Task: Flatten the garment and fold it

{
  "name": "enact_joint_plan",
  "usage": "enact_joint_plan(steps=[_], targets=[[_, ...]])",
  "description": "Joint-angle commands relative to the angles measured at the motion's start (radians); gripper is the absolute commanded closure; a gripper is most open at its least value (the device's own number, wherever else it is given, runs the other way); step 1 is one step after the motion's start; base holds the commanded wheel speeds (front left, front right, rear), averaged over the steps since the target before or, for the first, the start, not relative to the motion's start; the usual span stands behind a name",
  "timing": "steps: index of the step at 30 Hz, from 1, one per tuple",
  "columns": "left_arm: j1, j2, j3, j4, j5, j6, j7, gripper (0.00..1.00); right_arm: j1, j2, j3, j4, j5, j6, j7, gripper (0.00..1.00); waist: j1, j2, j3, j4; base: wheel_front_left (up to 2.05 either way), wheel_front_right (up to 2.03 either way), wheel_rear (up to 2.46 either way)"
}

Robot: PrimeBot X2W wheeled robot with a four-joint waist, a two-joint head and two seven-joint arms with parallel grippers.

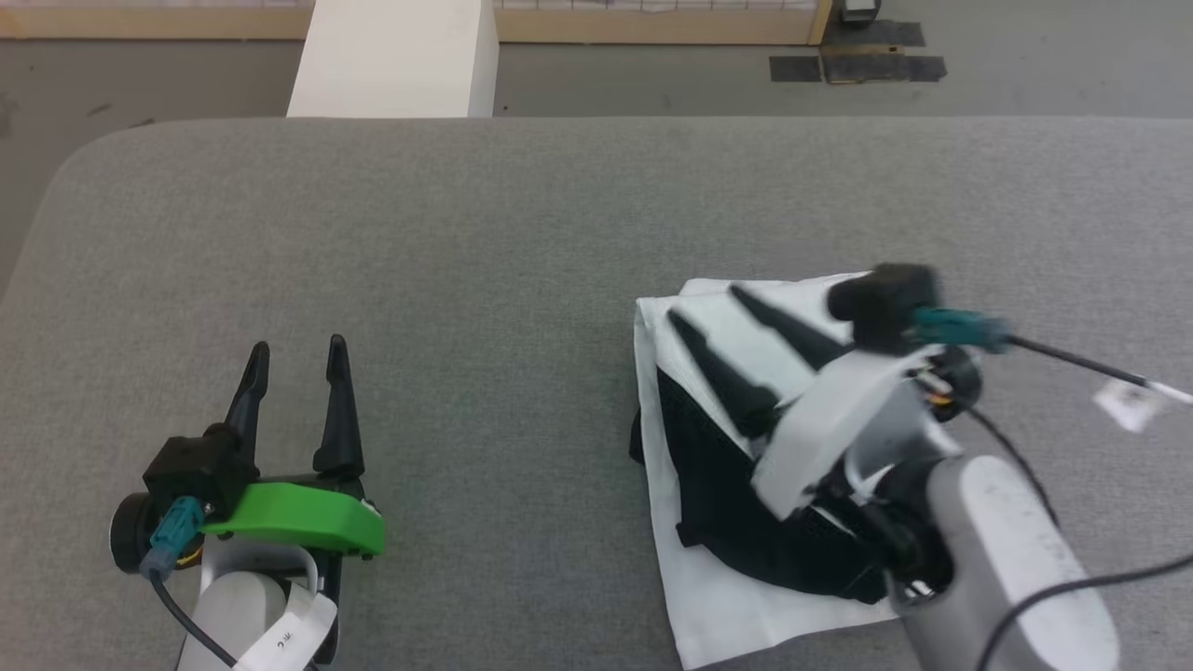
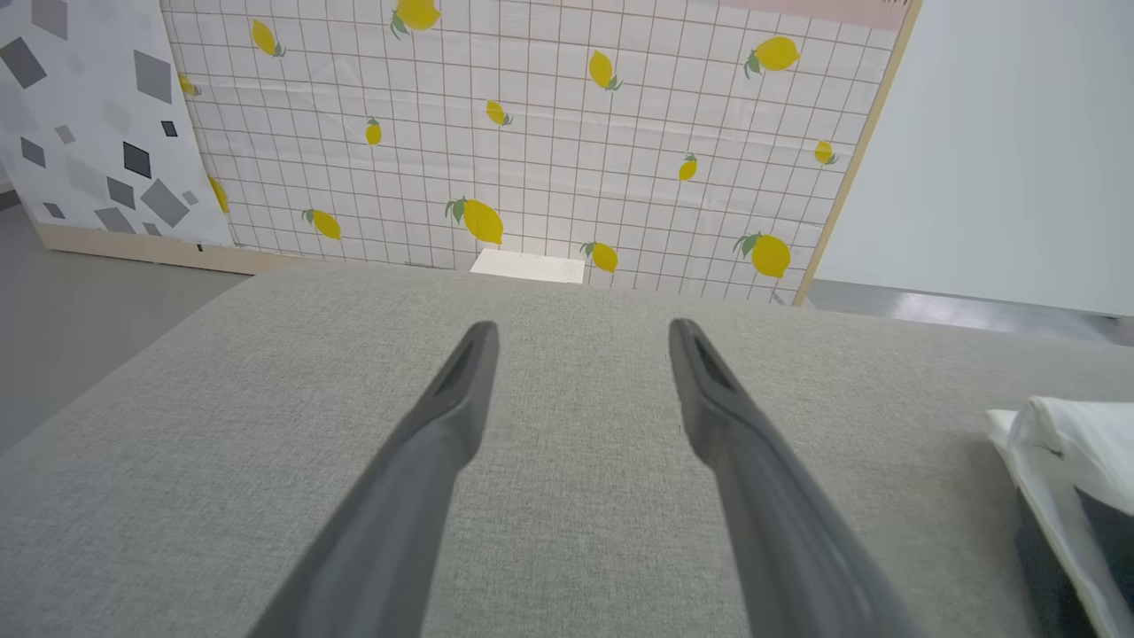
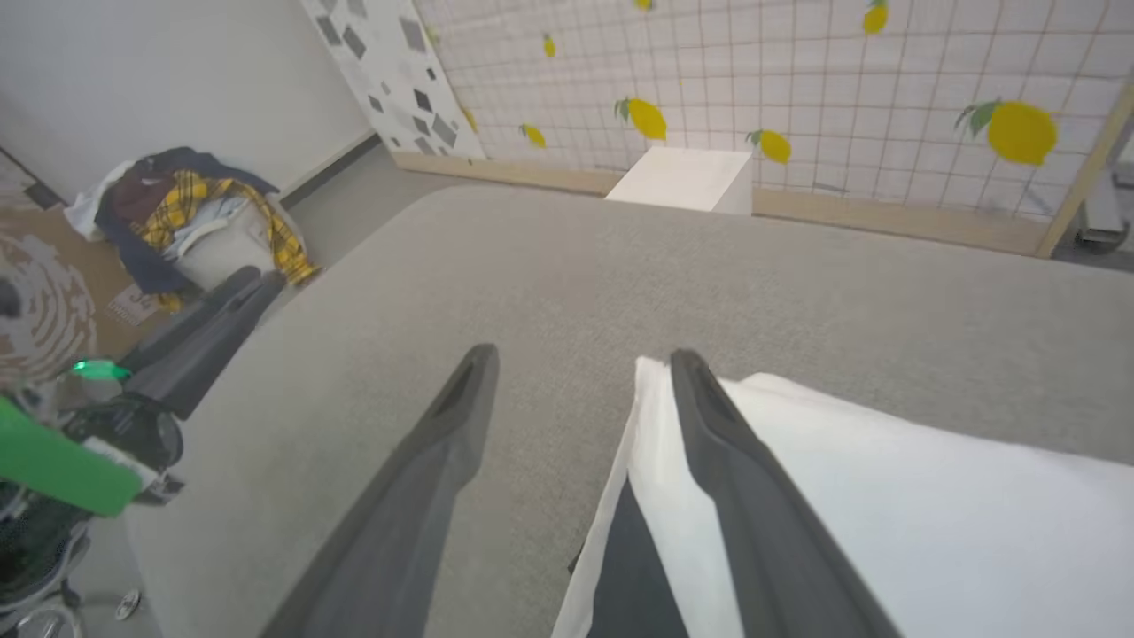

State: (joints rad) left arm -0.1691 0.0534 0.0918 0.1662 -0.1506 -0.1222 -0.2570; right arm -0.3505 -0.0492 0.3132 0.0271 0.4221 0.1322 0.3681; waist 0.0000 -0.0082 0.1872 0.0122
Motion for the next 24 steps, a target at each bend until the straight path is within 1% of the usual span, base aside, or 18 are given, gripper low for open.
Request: enact_joint_plan(steps=[1,3,4,7,10,12,13,18,21,24], targets=[[0.003,-0.003,0.005,-0.005,0.003,0.0,-0.005,0.0,0.013,-0.001,-0.024,-0.02,0.007,-0.002,-0.036,0.0,0.0,0.0079,-0.018,-0.018,0.0,0.0,0.0],[0.007,-0.003,0.006,-0.011,0.003,0.0,-0.005,0.0,0.035,-0.001,-0.09,-0.056,0.01,-0.002,-0.111,0.0,0.0,0.0079,-0.028,-0.029,0.0,0.0,0.0],[0.01,-0.003,0.006,-0.014,0.003,0.001,-0.005,0.0,0.051,-0.001,-0.13,-0.064,0.029,-0.002,-0.142,0.0,0.0,0.0079,-0.033,-0.037,0.0,0.0,0.0],[0.015,-0.003,0.005,-0.022,0.003,0.003,-0.005,0.0,0.091,-0.001,-0.233,-0.055,0.061,-0.002,-0.194,0.0,0.0,0.0079,-0.04,-0.052,0.0,0.0,0.0],[0.017,-0.003,0.005,-0.028,0.003,0.005,-0.005,0.0,0.127,-0.001,-0.325,-0.009,0.121,-0.002,-0.22,0.0,0.0,0.0079,-0.044,-0.065,0.0,0.0,0.0],[0.018,-0.003,0.005,-0.032,0.004,0.005,-0.005,0.0,0.138,-0.001,-0.367,0.036,0.168,-0.002,-0.233,0.0,0.0,0.0079,-0.043,-0.07,0.0,0.0,0.0],[0.016,-0.003,0.005,-0.038,0.006,0.005,-0.005,0.0,0.141,-0.001,-0.401,0.121,0.223,-0.002,-0.242,0.0,0.0,0.0079,-0.039,-0.076,0.0,0.0,0.0],[0.012,-0.003,0.003,-0.046,0.008,0.005,-0.005,0.0,0.12,-0.001,-0.404,0.297,0.279,-0.002,-0.212,0.0,0.0,0.0079,-0.028,-0.077,0.0,0.0,0.0],[0.008,-0.003,-0.002,-0.047,0.01,0.005,-0.005,0.0,0.094,-0.001,-0.395,0.381,0.291,-0.002,-0.187,0.0,0.0,0.0079,-0.023,-0.073,0.0,0.0,0.0],[0.005,-0.003,-0.002,-0.049,0.01,0.004,-0.005,0.0,0.058,-0.001,-0.369,0.465,0.341,-0.002,-0.136,0.0,0.0,0.0079,-0.017,-0.07,0.0,0.0,0.0]])
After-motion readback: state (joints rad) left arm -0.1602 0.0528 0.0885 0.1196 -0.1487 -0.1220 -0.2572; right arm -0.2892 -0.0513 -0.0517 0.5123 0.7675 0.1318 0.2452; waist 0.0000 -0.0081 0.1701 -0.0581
